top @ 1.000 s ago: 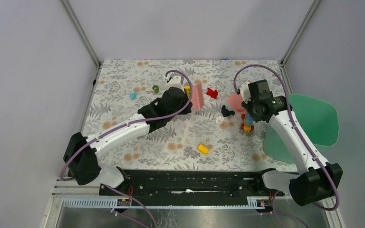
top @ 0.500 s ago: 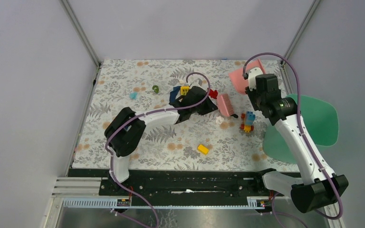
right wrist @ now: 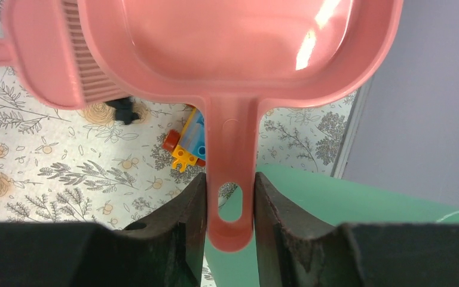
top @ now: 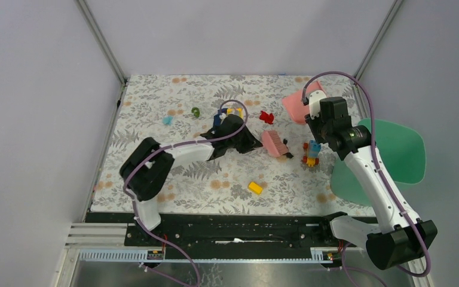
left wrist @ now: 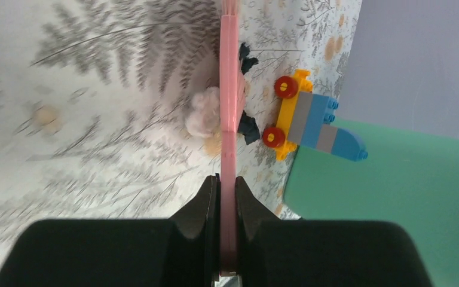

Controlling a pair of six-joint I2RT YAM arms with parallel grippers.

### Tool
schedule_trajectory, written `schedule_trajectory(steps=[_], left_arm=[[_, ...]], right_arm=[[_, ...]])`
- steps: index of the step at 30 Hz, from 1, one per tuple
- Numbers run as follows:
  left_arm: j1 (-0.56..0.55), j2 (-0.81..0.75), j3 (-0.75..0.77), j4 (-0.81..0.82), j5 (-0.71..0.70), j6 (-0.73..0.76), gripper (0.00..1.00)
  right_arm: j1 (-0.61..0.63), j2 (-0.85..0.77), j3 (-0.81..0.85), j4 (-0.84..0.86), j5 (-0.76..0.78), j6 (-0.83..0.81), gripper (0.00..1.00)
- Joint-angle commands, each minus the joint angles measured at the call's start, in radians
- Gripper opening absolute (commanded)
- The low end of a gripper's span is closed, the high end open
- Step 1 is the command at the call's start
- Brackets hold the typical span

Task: Sweep away the paper scraps from the table

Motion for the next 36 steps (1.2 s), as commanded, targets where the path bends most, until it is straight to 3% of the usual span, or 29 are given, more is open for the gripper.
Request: schedule_trajectory(steps=[1,4,7,12,14,17,22,25,31,36], left_arm=[[0.048,-0.200,-0.156,-0.008,0.058,0.001,0.00],[0.081,-0.336,-0.286,-0.030,0.063,0.006,0.00],[0.115,-0.486,-0.343,-0.173,0.016,0.090,0.00],[0.211,-0.740,-0.351,-0.453,-0.069,0.271,0.00],[0.249,-0.796,-0.279,-0.561,-0.056,0.411,0.00],[0.259,-0.766,-0.116,-0.773,-0.030,0.589,0.00],[0.259,-0.669,0.096,-0.974,0.015,0.811,0.00],[0.259,-0.607,0.187,-1.056,-0.057,0.910,0.00],[0.239,-0.488,0.371,-1.188,-0.230,0.973,0.00],[0.198,-0.396,0.494,-1.236,-0.247,0.969,0.00]], right_arm=[[-0.004,-0.008,0.004,-0.014,-0.052,-0.022,0.00],[-0.004,-0.016,0.005,-0.030,-0.080,-0.034,0.00],[-0.004,-0.013,0.011,-0.065,-0.127,-0.045,0.00],[-0.004,-0.003,0.010,-0.157,-0.262,-0.112,0.00],[-0.005,-0.001,0.004,-0.188,-0.294,-0.151,0.00],[-0.003,0.000,-0.008,-0.227,-0.335,-0.207,0.00],[0.015,0.029,-0.008,-0.320,-0.426,-0.316,0.00],[0.080,0.062,-0.014,-0.365,-0.400,-0.356,0.00],[0.206,0.146,-0.031,-0.393,-0.202,-0.399,0.00],[0.213,0.244,0.018,-0.455,-0.096,-0.468,0.00]])
